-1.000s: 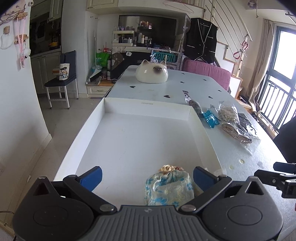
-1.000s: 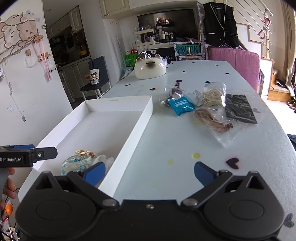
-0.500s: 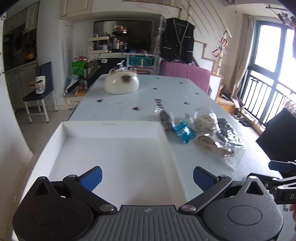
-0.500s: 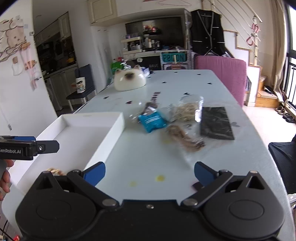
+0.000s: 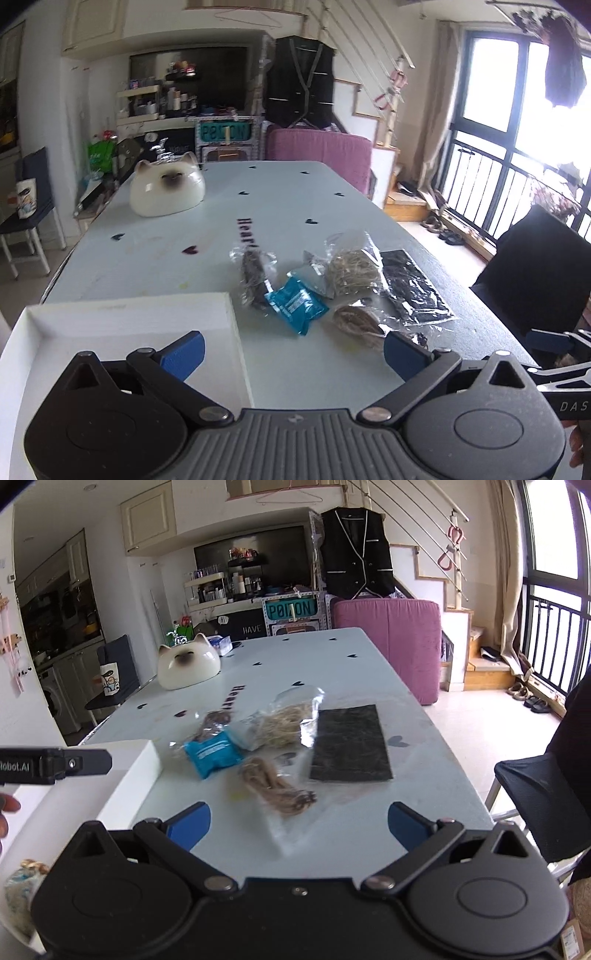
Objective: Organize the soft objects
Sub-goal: 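Withdraw both tools from the box toward the remaining bagged items, then grasp the blue packet with the left tool while the right tool grasps the clear cord bag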
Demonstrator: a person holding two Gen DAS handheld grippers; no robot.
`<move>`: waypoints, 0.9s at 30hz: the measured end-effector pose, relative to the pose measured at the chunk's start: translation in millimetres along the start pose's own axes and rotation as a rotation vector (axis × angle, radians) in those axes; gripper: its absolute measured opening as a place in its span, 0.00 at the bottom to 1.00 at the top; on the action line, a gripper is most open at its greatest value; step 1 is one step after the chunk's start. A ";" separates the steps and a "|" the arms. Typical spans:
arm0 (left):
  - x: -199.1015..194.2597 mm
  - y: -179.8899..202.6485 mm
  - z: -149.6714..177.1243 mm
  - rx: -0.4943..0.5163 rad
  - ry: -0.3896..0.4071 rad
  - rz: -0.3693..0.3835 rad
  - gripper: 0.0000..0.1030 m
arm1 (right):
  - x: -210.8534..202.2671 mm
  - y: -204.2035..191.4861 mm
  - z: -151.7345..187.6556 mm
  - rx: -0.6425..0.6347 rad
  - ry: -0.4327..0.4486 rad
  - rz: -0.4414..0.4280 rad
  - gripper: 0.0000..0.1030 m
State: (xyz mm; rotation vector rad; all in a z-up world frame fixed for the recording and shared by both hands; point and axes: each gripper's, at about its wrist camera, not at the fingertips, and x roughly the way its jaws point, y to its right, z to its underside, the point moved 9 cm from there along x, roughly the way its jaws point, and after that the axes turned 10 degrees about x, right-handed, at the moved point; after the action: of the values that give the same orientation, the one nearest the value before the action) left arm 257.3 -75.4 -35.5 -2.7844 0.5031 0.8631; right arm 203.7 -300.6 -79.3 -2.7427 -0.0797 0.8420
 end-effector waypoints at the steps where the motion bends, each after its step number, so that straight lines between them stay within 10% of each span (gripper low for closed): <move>1: 5.8 2.3 -2.3 0.018 0.002 0.015 0.93 | 3.6 2.7 -0.5 -0.008 0.005 -0.006 1.00; 8: 38.7 27.6 -19.5 0.187 0.068 0.115 0.79 | 33.2 8.4 -6.6 -0.114 0.021 -0.004 1.00; 27: 159.1 28.2 -12.1 0.543 -0.053 0.178 0.78 | 107.0 -17.4 7.9 -0.236 -0.072 -0.197 0.85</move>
State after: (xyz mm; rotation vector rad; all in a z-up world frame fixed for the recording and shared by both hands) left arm 376.2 -146.8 -119.3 -2.2419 0.8421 0.6991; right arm 288.6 -268.0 -139.0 -2.8562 -0.4846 0.9278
